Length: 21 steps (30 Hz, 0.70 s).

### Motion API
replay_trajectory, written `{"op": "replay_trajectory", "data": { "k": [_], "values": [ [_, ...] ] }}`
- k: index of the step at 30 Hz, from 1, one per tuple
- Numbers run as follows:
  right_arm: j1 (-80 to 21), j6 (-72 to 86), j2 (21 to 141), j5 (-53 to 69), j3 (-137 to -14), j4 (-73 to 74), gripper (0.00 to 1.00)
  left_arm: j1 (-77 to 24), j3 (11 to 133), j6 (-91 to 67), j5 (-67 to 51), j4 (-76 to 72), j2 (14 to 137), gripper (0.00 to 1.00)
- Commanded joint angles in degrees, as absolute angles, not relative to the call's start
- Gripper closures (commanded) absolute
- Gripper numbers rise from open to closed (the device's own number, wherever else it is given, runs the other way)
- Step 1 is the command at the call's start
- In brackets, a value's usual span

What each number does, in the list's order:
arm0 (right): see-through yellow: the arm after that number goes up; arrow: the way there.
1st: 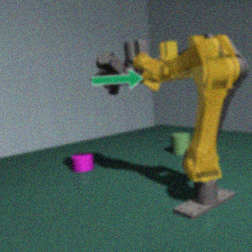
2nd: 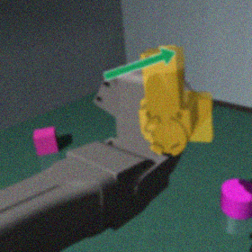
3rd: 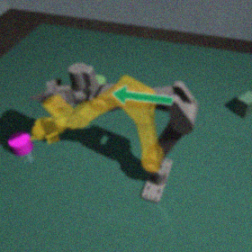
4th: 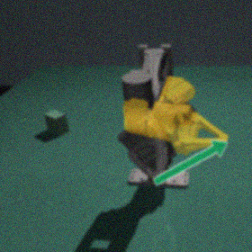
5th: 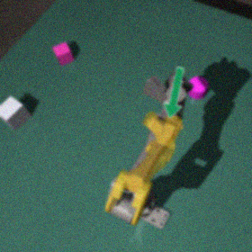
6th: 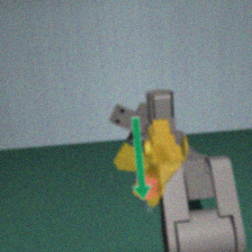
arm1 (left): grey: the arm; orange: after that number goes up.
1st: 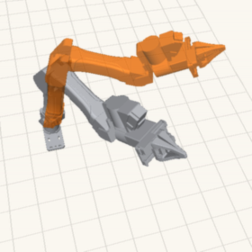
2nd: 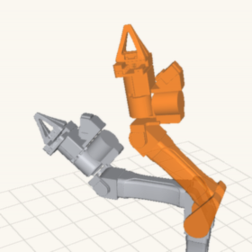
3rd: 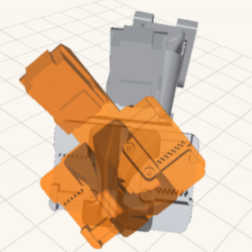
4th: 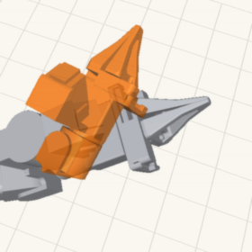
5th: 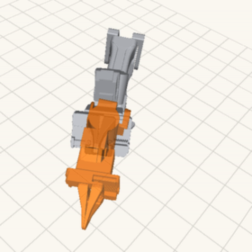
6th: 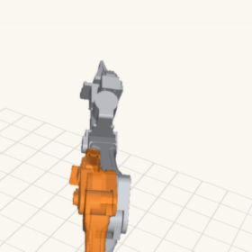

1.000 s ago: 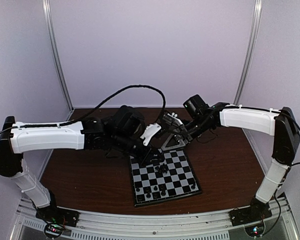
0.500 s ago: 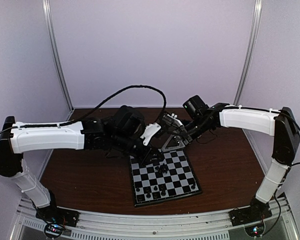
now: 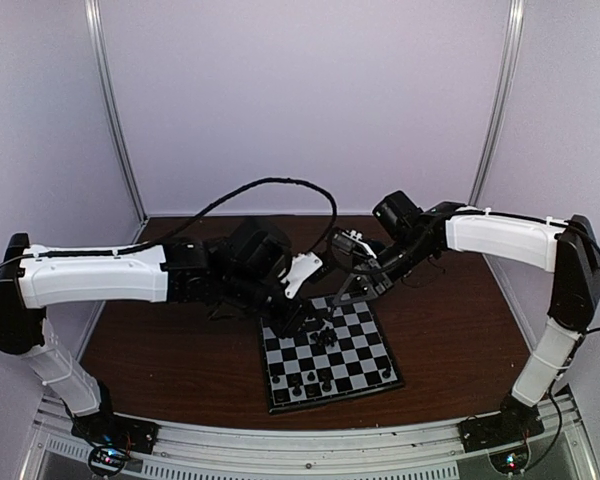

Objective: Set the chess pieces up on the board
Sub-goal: Pass from the left arm to the right, then pick up the queen from e8.

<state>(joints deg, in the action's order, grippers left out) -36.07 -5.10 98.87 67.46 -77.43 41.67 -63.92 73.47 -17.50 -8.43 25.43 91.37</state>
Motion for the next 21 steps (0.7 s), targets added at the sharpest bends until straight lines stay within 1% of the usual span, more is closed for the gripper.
{"op": "replay_trajectory", "data": {
  "k": [1, 6, 12, 17, 21],
  "values": [
    [-32.15, -12.62, 92.51, 60.59, -76.0, 45.24, 0.91, -66.73, 72.71, -15.81, -7.05, 28.44, 90.09, 0.69],
    [-26.74, -15.42, 87.05, 56.71, -71.24, 44.33, 0.9, -69.06, 73.45, -17.72, -5.69, 31.04, 94.52, 0.69],
    [-19.88, -15.45, 81.72, 54.28, -66.71, 41.26, 0.91, -70.99, 77.42, -18.98, -6.39, 34.1, 101.99, 0.71],
    [-16.66, -15.58, 77.92, 52.61, -64.69, 40.0, 0.89, -72.6, 83.66, -18.67, -5.15, 39.89, 108.47, 0.73],
    [-15.27, -15.1, 76.33, 53.06, -64.2, 39.31, 0.89, -72.68, 85.21, -19.39, -3.86, 40.48, 110.38, 0.75]
  ]
}}
